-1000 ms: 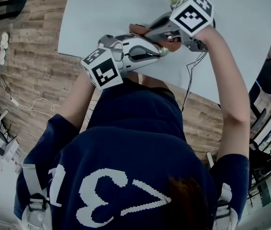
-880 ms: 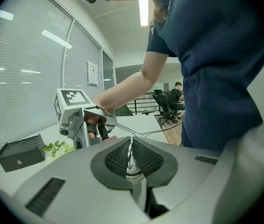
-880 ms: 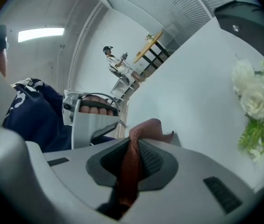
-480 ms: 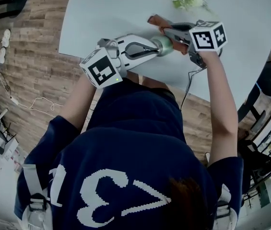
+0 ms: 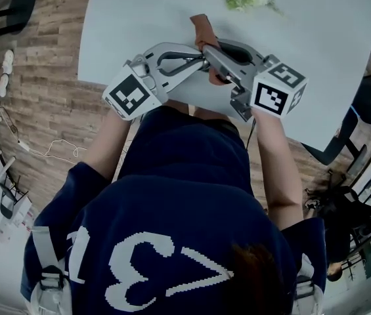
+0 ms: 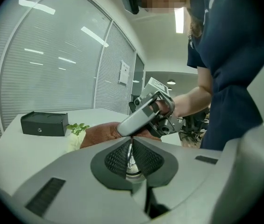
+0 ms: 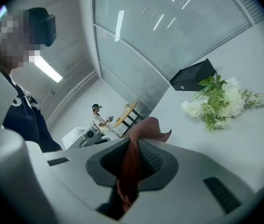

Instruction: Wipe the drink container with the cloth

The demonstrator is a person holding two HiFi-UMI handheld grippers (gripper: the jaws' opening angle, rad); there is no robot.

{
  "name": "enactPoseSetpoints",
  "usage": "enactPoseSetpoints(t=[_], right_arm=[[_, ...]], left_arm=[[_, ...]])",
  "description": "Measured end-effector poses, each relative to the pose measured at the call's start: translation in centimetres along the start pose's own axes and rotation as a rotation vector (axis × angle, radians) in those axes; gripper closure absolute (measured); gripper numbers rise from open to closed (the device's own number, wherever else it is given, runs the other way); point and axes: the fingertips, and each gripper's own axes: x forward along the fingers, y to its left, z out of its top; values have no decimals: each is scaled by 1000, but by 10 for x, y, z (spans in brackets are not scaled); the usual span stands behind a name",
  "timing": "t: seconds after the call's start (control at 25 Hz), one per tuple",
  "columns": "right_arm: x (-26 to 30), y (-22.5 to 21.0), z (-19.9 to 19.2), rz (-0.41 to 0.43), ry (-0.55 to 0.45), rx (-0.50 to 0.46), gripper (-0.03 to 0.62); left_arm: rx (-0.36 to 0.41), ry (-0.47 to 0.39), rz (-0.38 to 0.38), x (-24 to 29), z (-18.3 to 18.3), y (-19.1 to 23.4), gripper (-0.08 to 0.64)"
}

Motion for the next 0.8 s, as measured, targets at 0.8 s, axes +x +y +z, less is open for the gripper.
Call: enactPoseSetpoints(t=[0.8], right_arm=[[-3, -6, 4, -195, -214, -115, 537]], left_arm=[[-391, -12, 296, -6, -9, 55, 537]])
